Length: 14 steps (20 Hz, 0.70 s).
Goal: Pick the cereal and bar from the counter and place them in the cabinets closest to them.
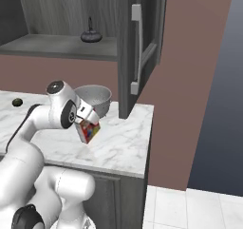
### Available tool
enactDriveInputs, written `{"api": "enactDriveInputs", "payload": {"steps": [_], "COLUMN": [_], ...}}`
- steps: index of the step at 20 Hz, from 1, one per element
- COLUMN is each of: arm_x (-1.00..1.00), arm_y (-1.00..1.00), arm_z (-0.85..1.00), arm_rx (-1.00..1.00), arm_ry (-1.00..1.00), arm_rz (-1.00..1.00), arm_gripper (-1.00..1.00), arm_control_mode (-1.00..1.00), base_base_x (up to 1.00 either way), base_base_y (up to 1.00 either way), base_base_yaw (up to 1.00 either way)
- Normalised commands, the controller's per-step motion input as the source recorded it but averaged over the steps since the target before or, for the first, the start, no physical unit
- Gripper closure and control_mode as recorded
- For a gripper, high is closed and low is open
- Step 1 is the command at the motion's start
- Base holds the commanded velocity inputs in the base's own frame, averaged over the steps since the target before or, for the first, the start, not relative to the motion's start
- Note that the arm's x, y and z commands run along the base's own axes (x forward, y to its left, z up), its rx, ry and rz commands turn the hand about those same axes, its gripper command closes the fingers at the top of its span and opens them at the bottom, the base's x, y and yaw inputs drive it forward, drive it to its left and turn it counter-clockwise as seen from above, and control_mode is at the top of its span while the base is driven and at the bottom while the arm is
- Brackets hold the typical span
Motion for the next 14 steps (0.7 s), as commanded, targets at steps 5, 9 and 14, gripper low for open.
{"api": "enactDriveInputs", "payload": {"steps": [5,9,14], "arm_x": [-0.15,-0.11,-0.17], "arm_y": [0.00,0.00,0.00], "arm_z": [0.61,0.65,0.63], "arm_rx": [0.01,0.00,0.00], "arm_ry": [-0.08,-0.06,-0.03], "arm_rz": [0.05,0.05,0.04], "arm_gripper": [1.00,1.00,1.00], "arm_control_mode": [-1.00,-1.00,-1.00], "base_base_x": [0.00,0.00,0.00], "base_base_y": [0.00,0.00,0.00], "base_base_yaw": [0.00,0.00,0.00]}}
